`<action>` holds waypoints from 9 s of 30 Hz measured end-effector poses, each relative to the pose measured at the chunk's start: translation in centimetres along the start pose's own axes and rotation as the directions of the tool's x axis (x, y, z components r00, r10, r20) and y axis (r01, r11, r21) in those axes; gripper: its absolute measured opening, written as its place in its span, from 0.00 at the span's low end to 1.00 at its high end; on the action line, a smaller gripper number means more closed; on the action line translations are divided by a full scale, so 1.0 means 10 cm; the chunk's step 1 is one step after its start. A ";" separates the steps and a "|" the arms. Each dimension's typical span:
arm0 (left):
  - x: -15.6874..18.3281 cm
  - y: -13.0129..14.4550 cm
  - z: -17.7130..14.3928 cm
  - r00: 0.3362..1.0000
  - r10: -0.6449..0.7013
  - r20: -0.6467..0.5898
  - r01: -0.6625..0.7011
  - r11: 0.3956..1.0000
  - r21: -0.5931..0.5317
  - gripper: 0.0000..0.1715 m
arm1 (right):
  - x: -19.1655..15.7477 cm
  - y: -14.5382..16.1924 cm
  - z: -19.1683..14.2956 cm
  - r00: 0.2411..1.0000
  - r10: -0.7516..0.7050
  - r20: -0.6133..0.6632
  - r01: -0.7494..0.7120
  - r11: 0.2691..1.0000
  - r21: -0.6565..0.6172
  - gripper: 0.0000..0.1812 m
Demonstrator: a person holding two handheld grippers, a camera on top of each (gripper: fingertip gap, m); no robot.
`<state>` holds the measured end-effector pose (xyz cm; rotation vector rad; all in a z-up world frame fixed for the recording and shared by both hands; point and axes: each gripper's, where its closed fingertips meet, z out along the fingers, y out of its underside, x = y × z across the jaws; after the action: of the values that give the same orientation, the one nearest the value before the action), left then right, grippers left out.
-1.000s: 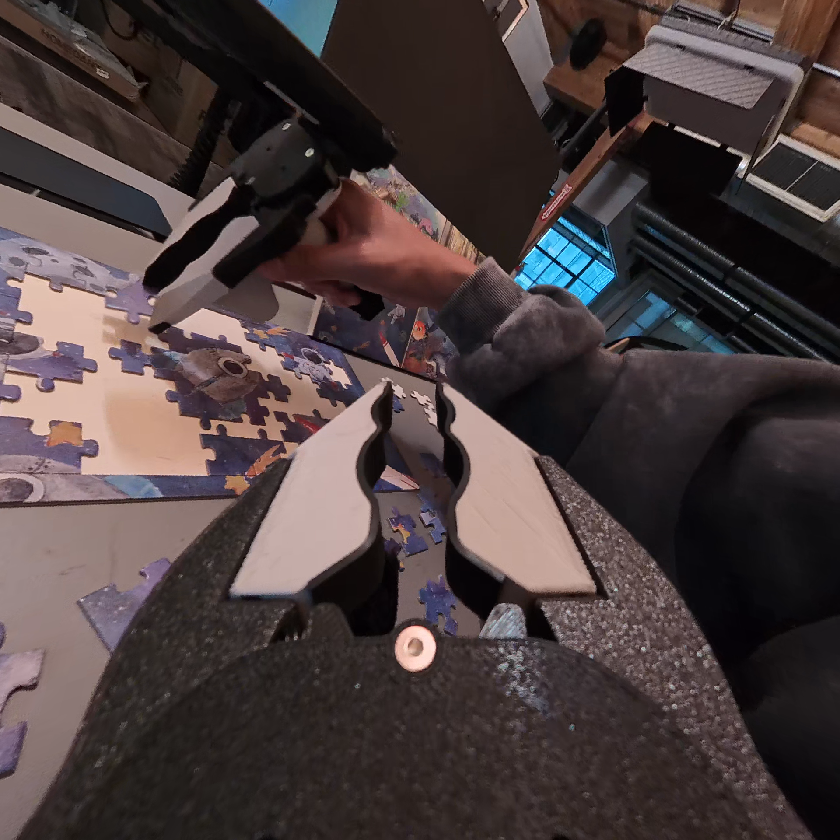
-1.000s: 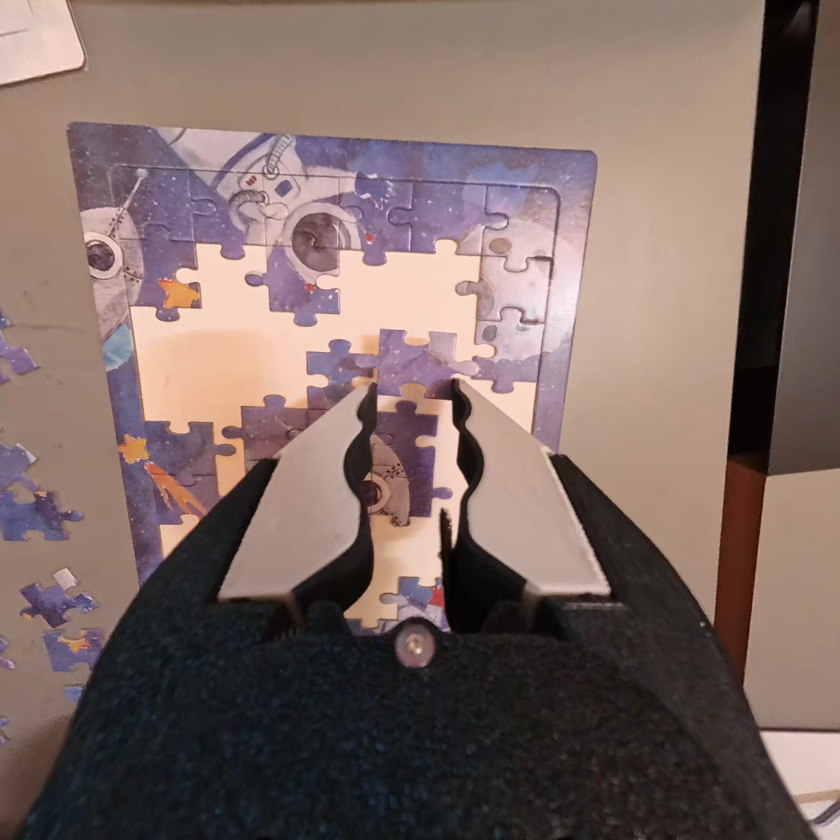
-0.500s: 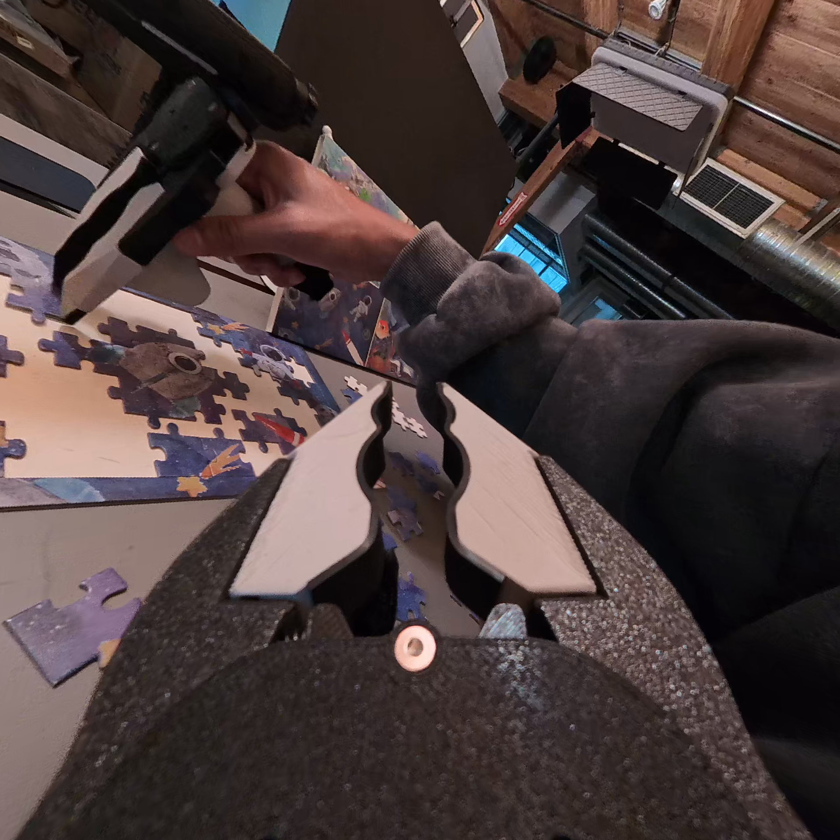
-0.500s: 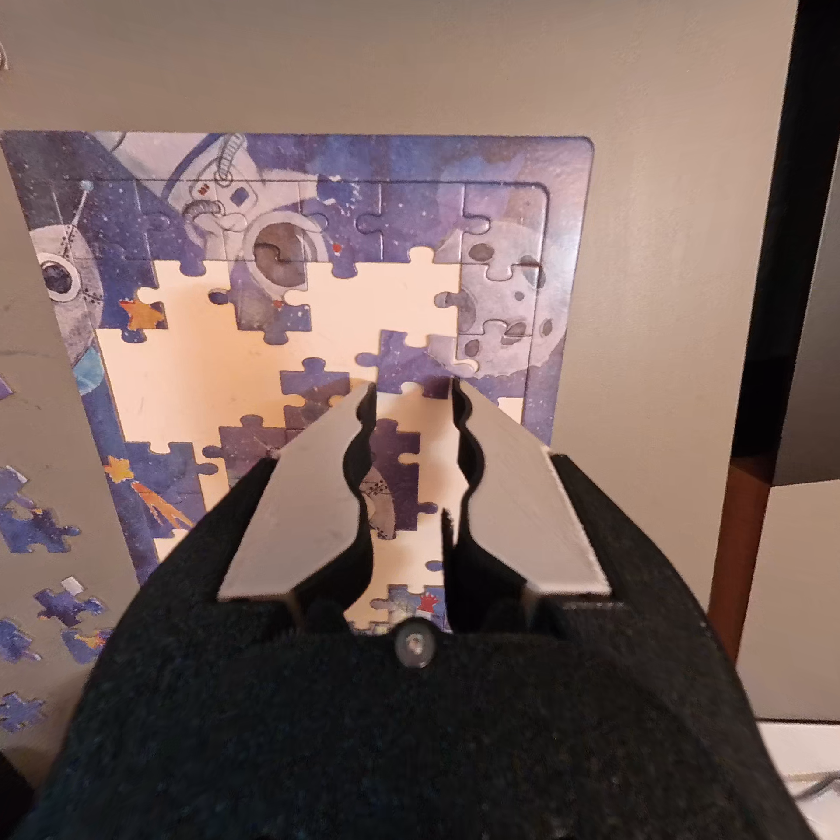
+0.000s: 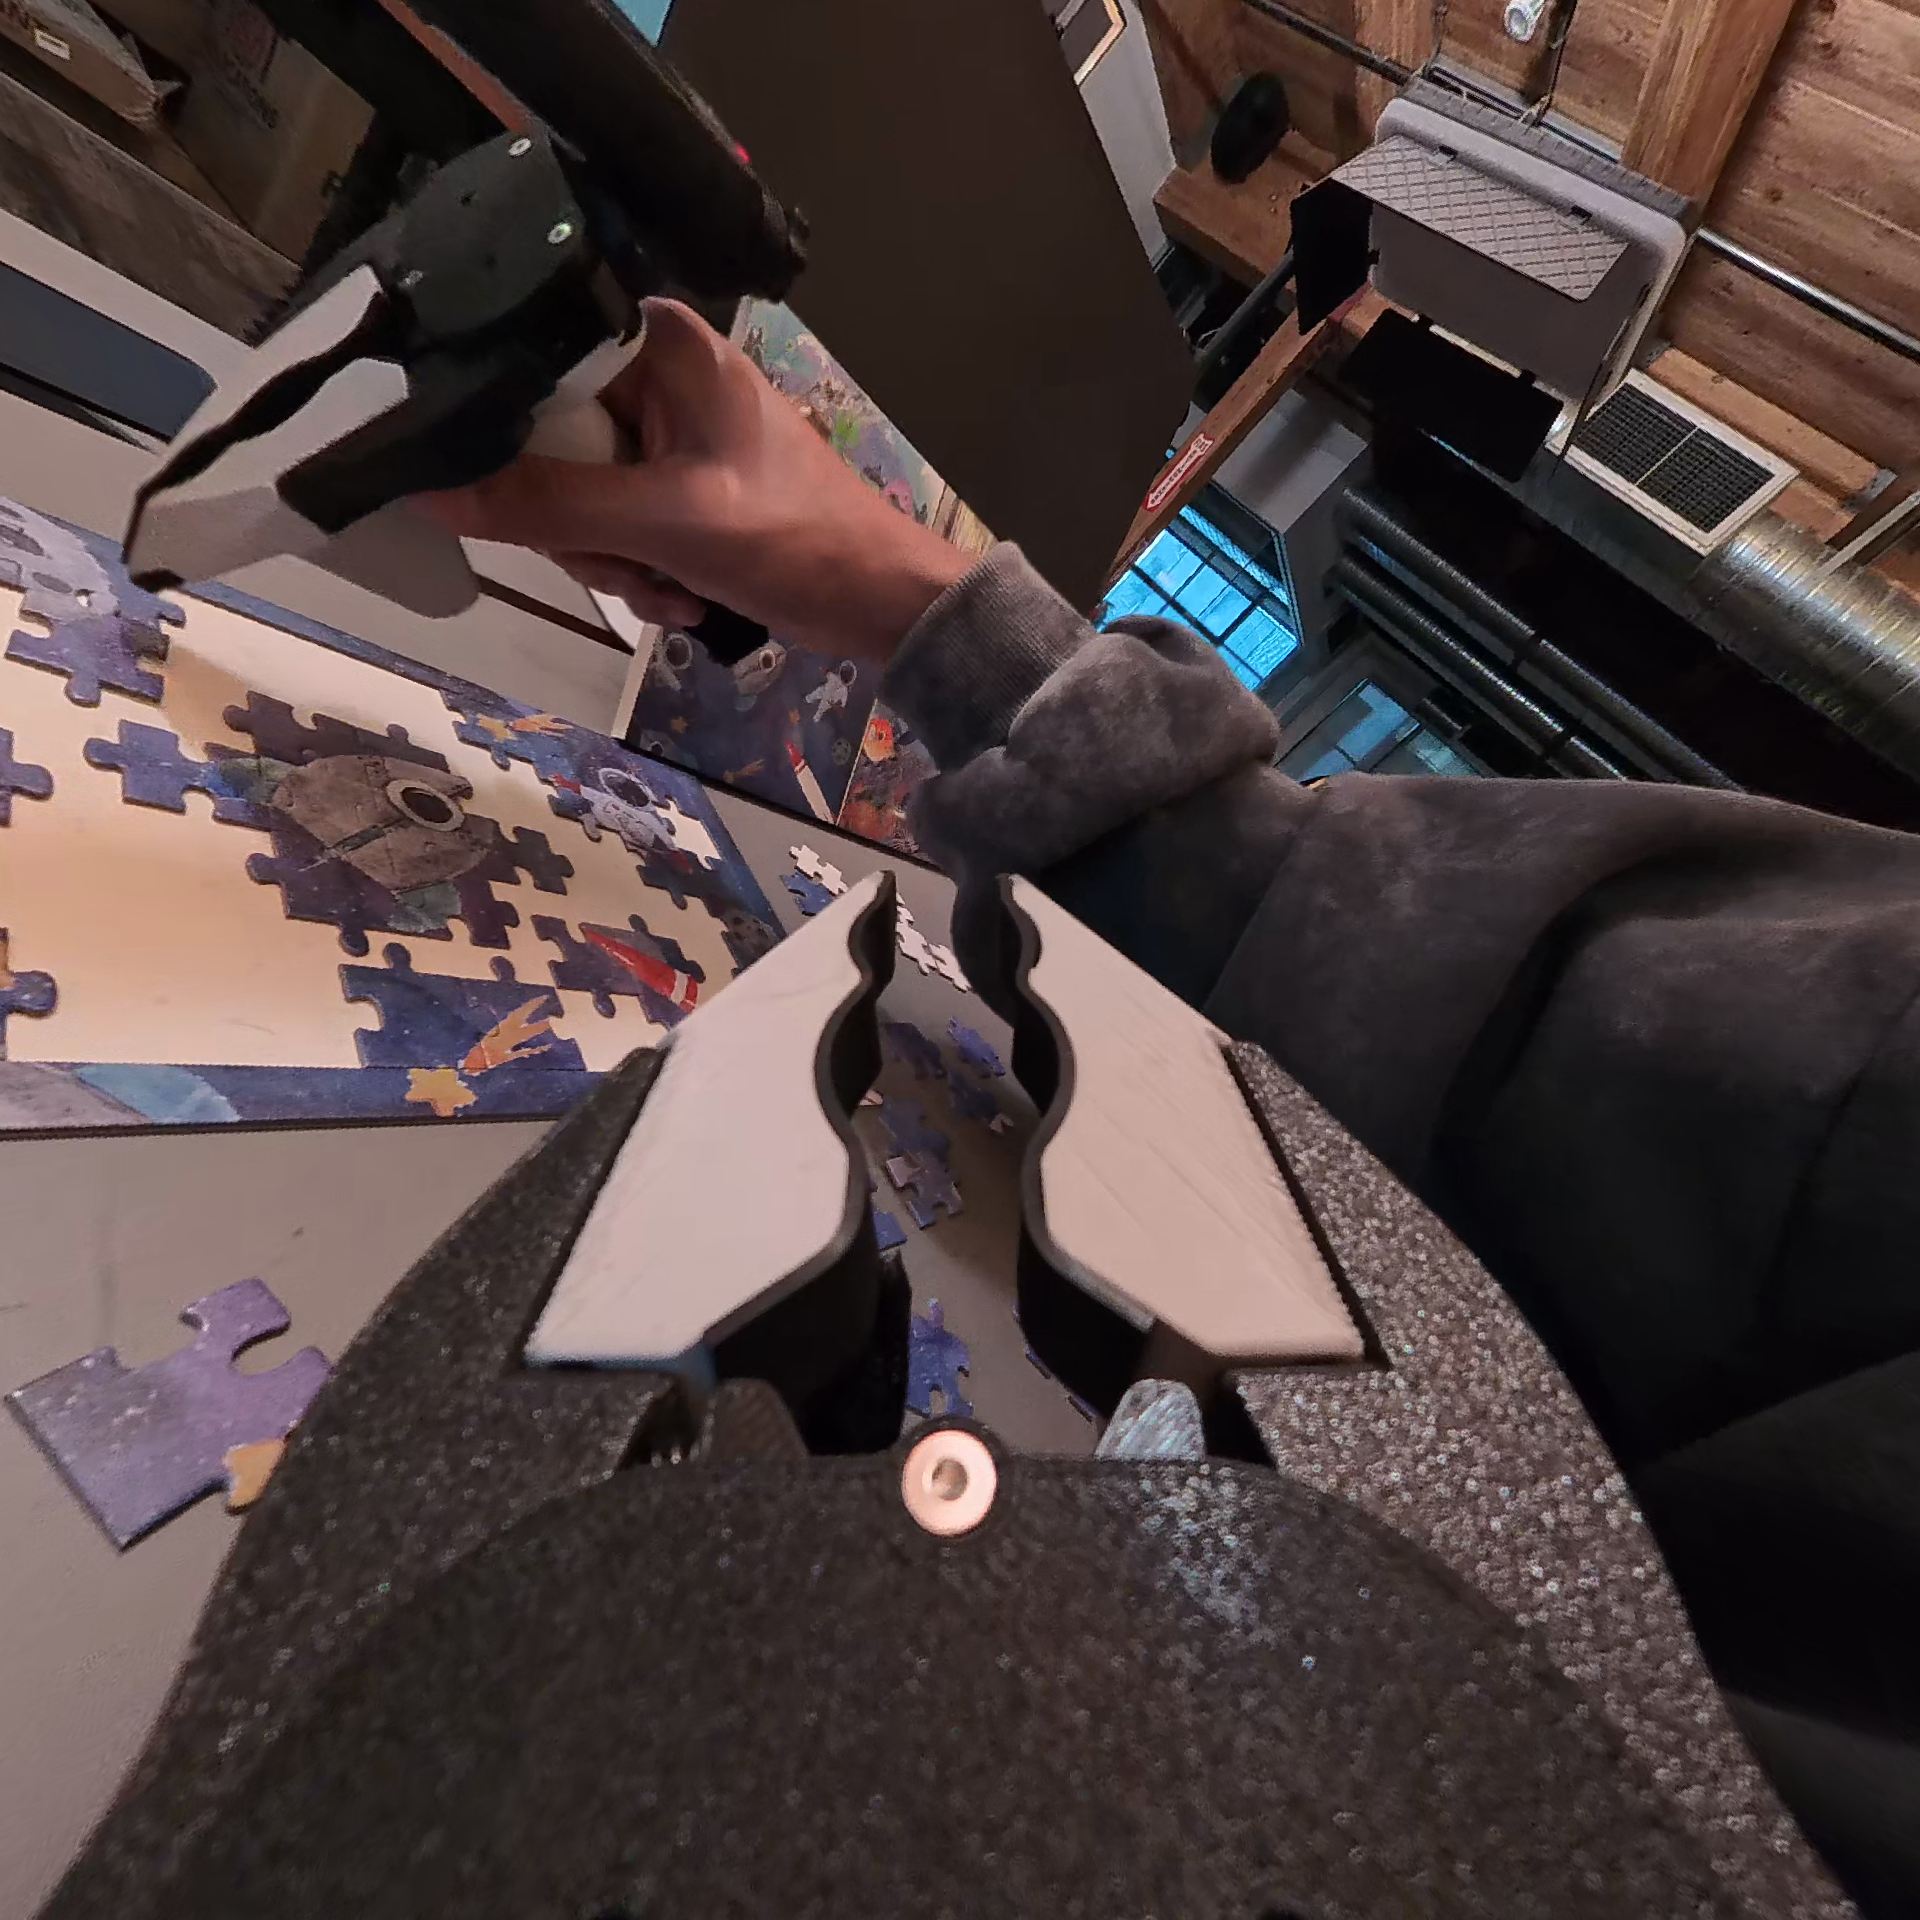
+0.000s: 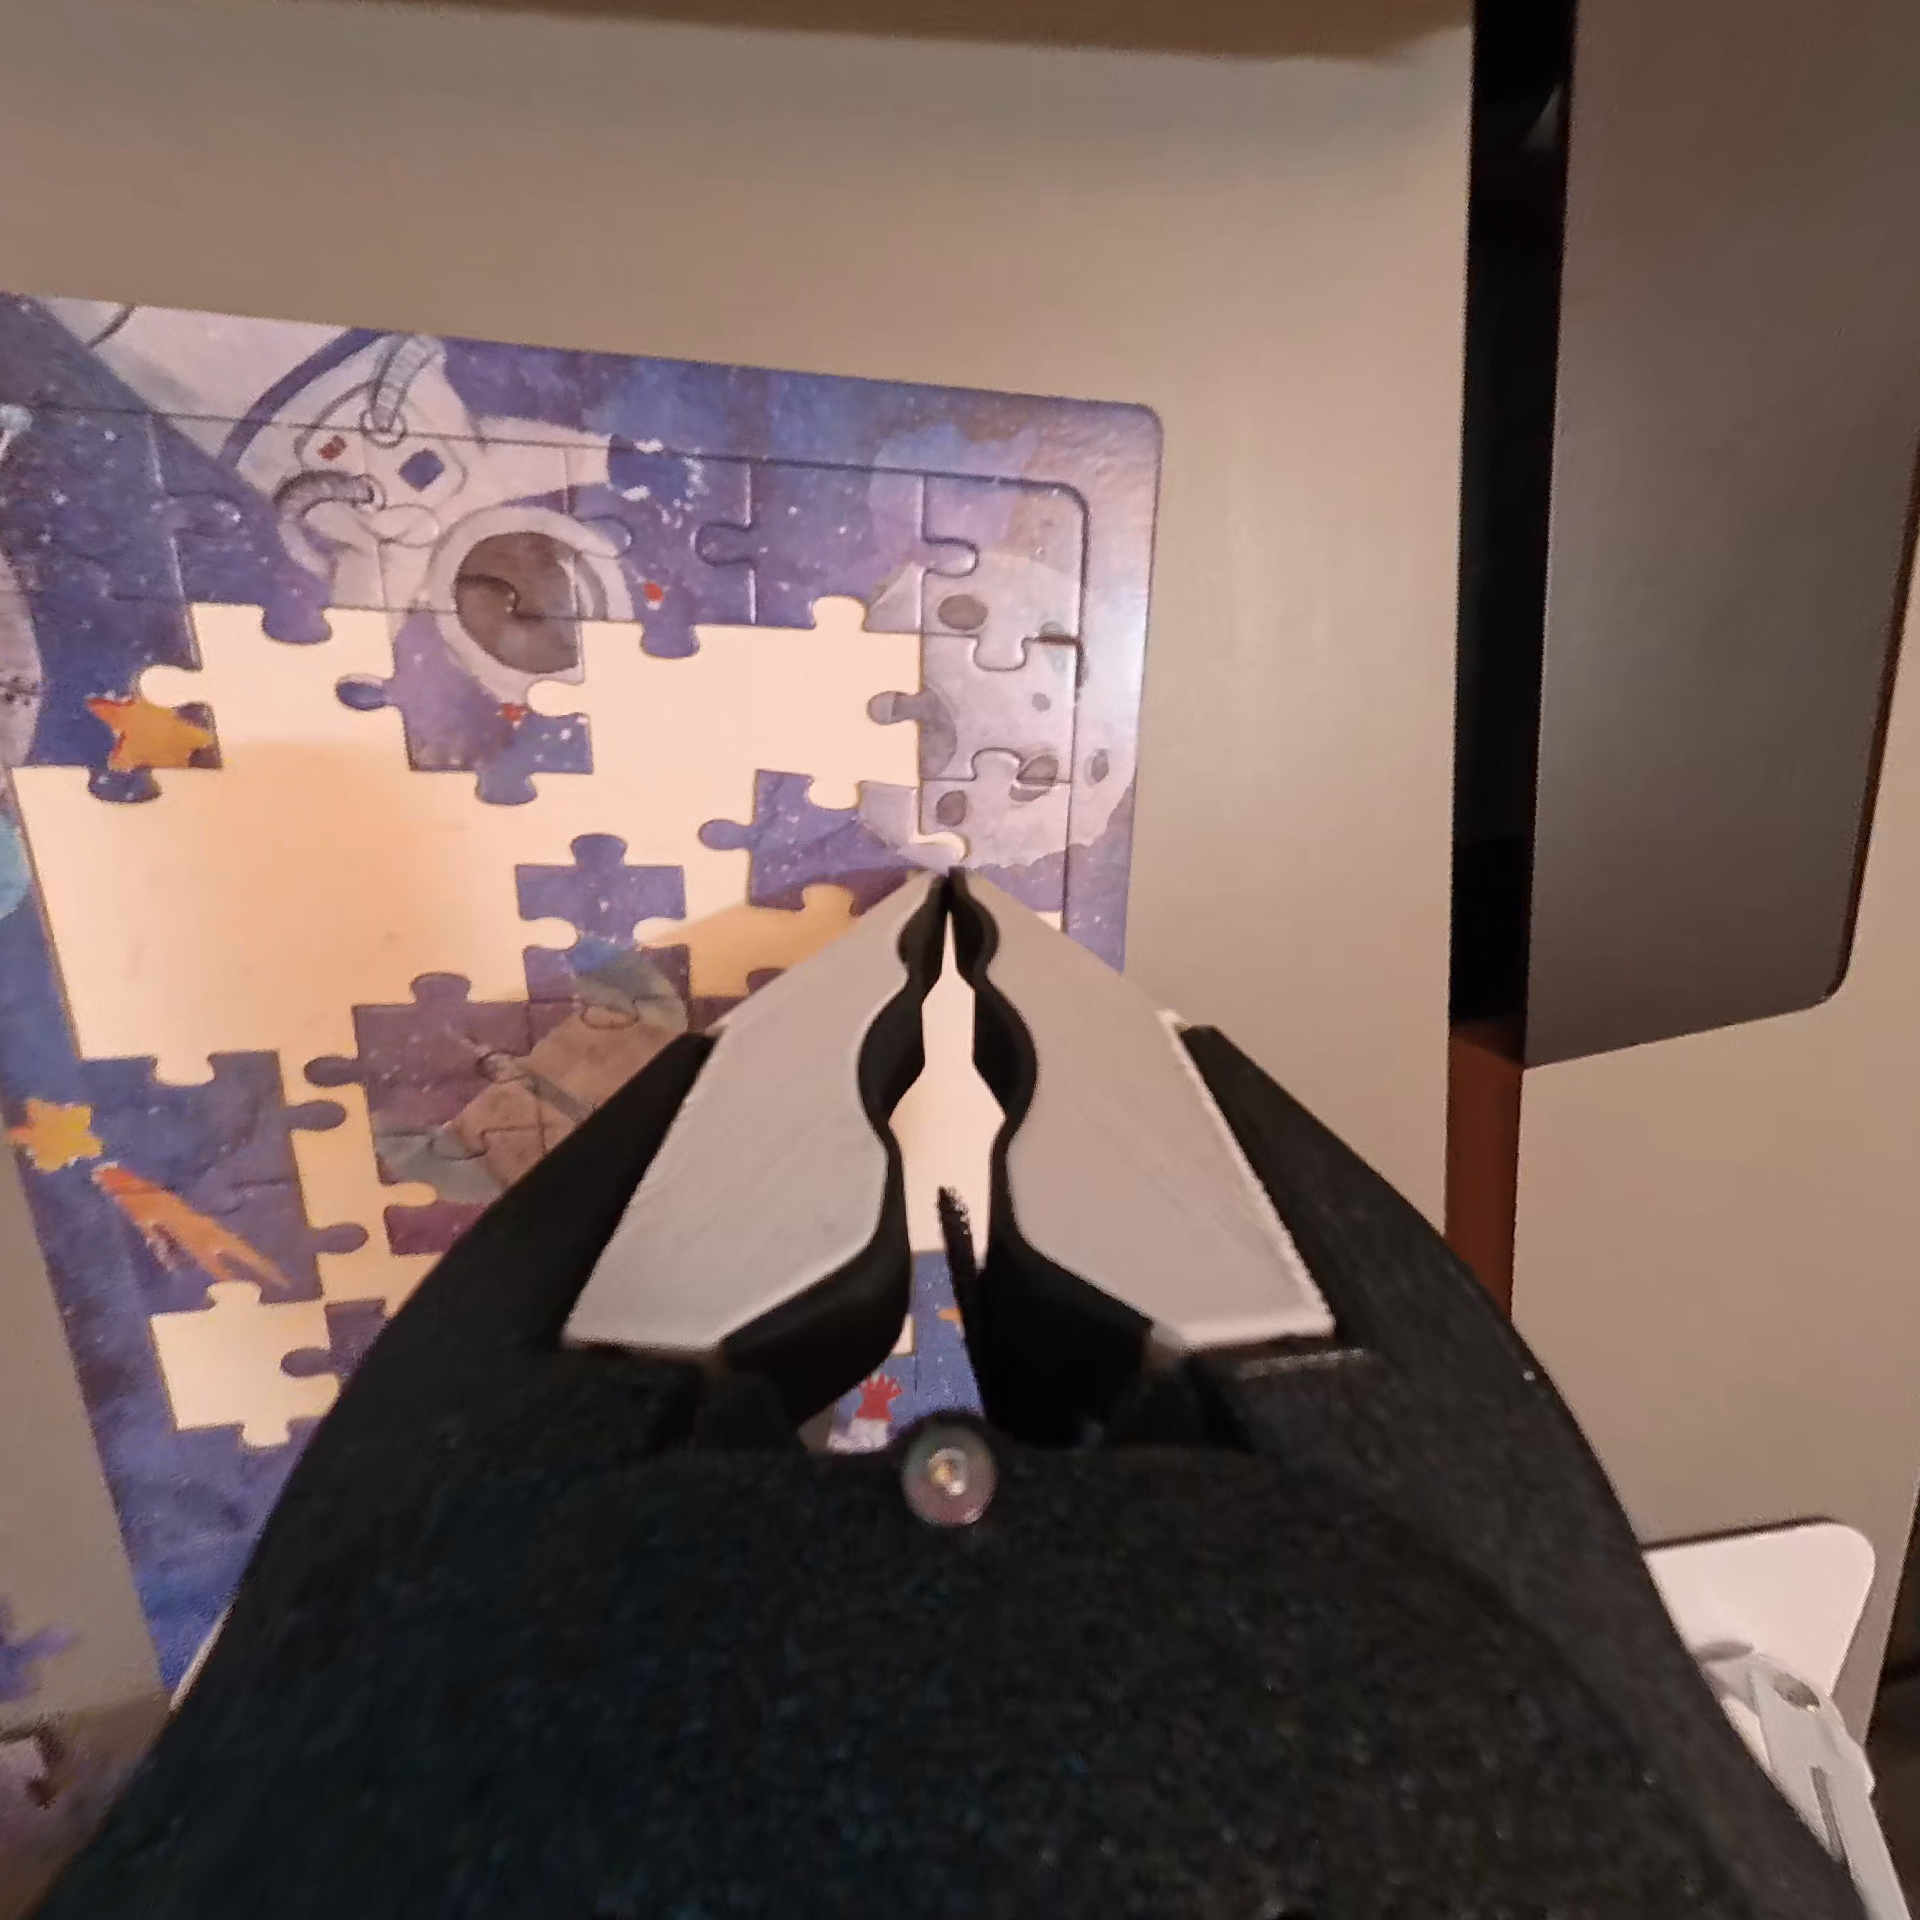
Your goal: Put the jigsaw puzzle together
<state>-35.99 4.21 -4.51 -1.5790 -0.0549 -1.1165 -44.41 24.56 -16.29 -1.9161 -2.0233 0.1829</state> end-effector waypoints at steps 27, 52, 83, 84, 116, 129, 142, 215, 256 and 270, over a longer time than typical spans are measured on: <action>-0.01 -0.01 -0.02 1.000 -0.024 -0.002 0.024 1.000 0.005 0.11 | -0.07 -0.01 0.08 1.000 -0.007 0.021 0.007 0.999 -0.040 0.00; -0.01 0.00 -0.01 1.000 -0.029 -0.002 0.029 1.000 0.004 0.11 | -0.03 -0.01 0.15 1.000 0.017 -0.002 -0.017 0.998 -0.063 0.00; -0.02 0.00 -0.01 0.999 -0.039 0.001 0.039 0.999 0.004 0.11 | -0.25 -0.08 0.03 0.999 0.045 0.028 -0.047 0.997 0.060 0.00; -0.02 0.00 -0.01 0.999 -0.039 0.002 0.039 0.999 0.003 0.11 | -0.27 -0.07 0.03 0.998 0.046 0.039 -0.048 0.997 0.055 0.00; 0.04 0.08 0.05 0.886 0.420 0.195 -0.408 0.907 -0.101 0.11 | -0.74 3.22 -1.30 0.835 0.518 -0.187 -0.487 0.853 0.189 0.19; 0.07 0.20 0.12 0.905 0.401 0.140 -0.381 0.913 -0.146 0.11 | -0.64 3.03 -1.08 0.899 0.438 -0.017 -0.436 0.898 0.065 0.18; 0.06 0.26 0.15 0.910 0.395 0.124 -0.374 0.913 -0.166 0.11 | -0.46 3.20 -1.14 0.922 0.387 -0.015 -0.387 0.921 -0.037 0.19; 1.09 0.54 0.01 0.865 0.076 -0.496 -0.197 0.961 -0.196 0.01 | -2.66 1.12 -2.16 0.067 -0.187 0.980 -0.539 0.820 0.193 0.23; 0.25 -0.02 0.50 0.965 -0.254 -0.067 0.257 0.966 0.030 0.00 | -1.72 0.76 -1.81 0.975 0.120 0.186 -0.220 0.610 0.761 0.17; 0.37 0.21 0.50 0.970 -0.224 -0.097 0.217 0.973 -0.076 0.00 | -1.77 0.76 -1.86 0.999 0.042 0.027 -0.047 0.631 0.774 0.21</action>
<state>-29.71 5.52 -3.18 -1.5977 -0.1280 -1.3857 -30.55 5.08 -4.28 -1.3722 -1.4903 0.9191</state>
